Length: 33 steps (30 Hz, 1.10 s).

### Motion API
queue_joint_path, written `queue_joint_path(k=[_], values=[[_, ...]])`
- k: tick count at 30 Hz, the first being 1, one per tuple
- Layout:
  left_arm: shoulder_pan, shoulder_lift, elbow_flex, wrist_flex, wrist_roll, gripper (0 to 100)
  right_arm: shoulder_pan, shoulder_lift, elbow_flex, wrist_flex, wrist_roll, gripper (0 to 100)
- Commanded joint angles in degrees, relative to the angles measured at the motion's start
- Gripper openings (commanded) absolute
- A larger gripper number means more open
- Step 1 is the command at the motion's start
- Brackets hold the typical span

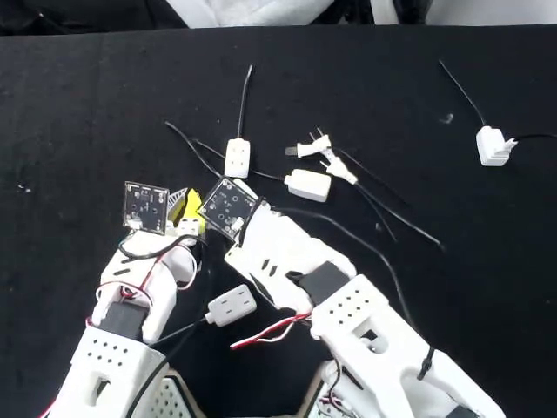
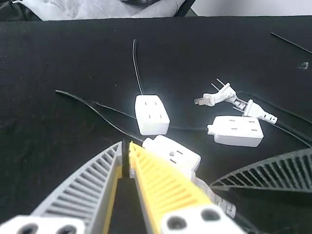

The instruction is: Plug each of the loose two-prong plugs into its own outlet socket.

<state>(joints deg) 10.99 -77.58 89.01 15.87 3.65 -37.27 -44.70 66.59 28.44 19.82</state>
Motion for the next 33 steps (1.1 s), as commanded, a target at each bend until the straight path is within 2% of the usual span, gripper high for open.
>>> queue_joint_path(k=[1,33], values=[[0.92,0.7,0.22,-0.7,-0.44,3,-0.53,-2.51,-0.75,-1.23,-0.44,1.1],[0.92,0.79,3.21,-0.62,-0.09,3,-0.62,-2.77,-1.19,0.09,-0.7,1.1]])
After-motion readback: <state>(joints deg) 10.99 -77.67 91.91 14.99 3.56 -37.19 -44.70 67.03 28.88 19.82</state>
